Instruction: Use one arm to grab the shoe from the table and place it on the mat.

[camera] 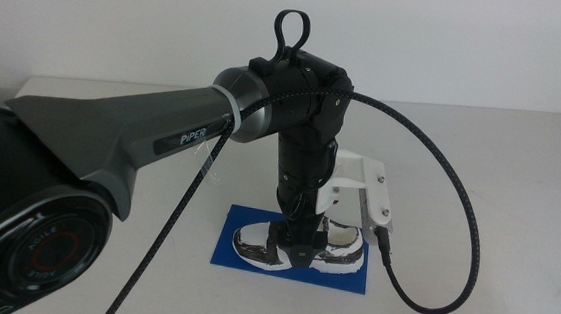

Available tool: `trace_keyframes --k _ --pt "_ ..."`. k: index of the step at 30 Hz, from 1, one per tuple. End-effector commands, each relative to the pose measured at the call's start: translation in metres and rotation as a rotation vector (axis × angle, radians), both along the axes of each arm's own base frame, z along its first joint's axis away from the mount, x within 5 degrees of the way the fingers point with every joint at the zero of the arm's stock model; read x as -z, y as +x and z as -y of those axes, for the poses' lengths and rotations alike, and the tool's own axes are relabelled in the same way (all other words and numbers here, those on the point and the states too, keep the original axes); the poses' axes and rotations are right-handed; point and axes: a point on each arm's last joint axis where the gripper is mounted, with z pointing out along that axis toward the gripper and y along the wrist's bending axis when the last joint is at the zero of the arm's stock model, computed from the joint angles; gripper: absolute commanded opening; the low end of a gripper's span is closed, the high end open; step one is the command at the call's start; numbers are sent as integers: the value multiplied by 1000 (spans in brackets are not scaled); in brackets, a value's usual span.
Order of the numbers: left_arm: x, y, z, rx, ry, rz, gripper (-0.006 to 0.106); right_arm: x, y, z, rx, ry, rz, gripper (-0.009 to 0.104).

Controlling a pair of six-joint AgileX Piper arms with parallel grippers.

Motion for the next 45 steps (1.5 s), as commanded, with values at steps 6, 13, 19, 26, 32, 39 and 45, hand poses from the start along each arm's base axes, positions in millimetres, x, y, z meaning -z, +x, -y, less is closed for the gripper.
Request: trace_keyframes --k 6,13,19,26,32,39,45 --pt "-45 -10 -6 -18 -14 28 89 -12 -2 1 7 -25 109 66" --pt "-84 -21 -18 -33 -43 86 89 -12 -2 1 7 -25 109 66" --pt "-133 -31 -38 -175 -66 218 89 -12 -2 1 7 -25 109 66" --pt "-192 -52 -69 -398 -145 369 89 -12 -2 1 7 -25 109 66" --pt "-241 -76 -102 -594 -232 511 89 -12 -2 1 7 -25 109 66" --pt "-286 -102 -145 -738 -358 754 89 -12 -2 1 7 -25 109 66" --pt "-286 -109 -185 -774 -589 878 89 -12 -2 1 7 -25 109 66"
